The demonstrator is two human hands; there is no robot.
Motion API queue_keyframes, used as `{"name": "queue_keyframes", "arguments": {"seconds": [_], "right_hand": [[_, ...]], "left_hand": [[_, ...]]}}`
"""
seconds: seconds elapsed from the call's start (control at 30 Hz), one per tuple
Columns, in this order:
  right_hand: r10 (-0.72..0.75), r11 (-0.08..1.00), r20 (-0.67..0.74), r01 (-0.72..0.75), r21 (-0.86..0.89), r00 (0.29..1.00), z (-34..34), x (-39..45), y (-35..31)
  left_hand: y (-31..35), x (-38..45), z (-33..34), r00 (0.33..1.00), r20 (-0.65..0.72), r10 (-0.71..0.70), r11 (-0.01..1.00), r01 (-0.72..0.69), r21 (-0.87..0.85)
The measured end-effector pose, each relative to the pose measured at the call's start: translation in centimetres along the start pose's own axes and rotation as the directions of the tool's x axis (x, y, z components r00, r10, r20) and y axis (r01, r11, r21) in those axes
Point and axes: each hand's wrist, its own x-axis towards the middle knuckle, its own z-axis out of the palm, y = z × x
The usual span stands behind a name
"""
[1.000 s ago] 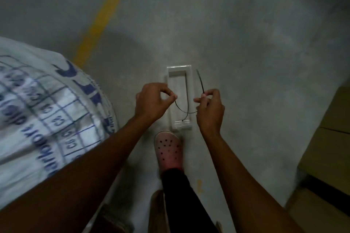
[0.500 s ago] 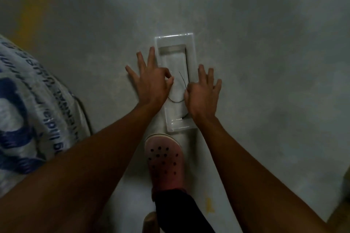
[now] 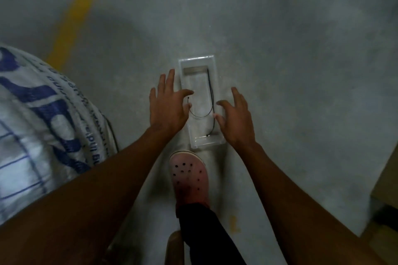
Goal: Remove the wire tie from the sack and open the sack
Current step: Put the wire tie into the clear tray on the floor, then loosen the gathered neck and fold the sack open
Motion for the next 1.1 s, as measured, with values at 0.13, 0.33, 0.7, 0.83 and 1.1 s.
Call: {"name": "queue_keyframes", "arguments": {"seconds": [0.13,0.33,0.7,0.83,1.1], "right_hand": [[-0.073,0.995,0.190,0.083,-0.050,0.979,-6.3,-1.2,-3.1],[-0.246,0.946,0.258,0.289,-0.145,0.934,-17.4,-1.1,-13.5],[-0.641,0.726,0.241,0.677,-0.119,0.729,-25.3,-4.8,-41.3],[-0.745,0.604,0.317,0.795,-0.054,0.588,-22.4,-9.2,-50.1],[-0.774,0.457,0.521,0.887,0.065,0.360,-14.4,-19.2,-58.1]], "left_hand": [[0.6,-1.5,-7.0,0.977,0.184,0.109,0.984,-0.131,0.117],[0.9,-3.1,-21.6,0.980,0.120,0.161,0.956,-0.185,0.228],[-13.0,-18.0,-45.0,0.972,-0.197,0.129,0.974,-0.087,0.212],[-20.8,-27.4,-47.7,0.969,-0.246,-0.004,0.989,0.040,0.144],[-29.4,-41.9,-45.2,0.934,-0.265,-0.239,0.969,0.212,-0.125]]}}
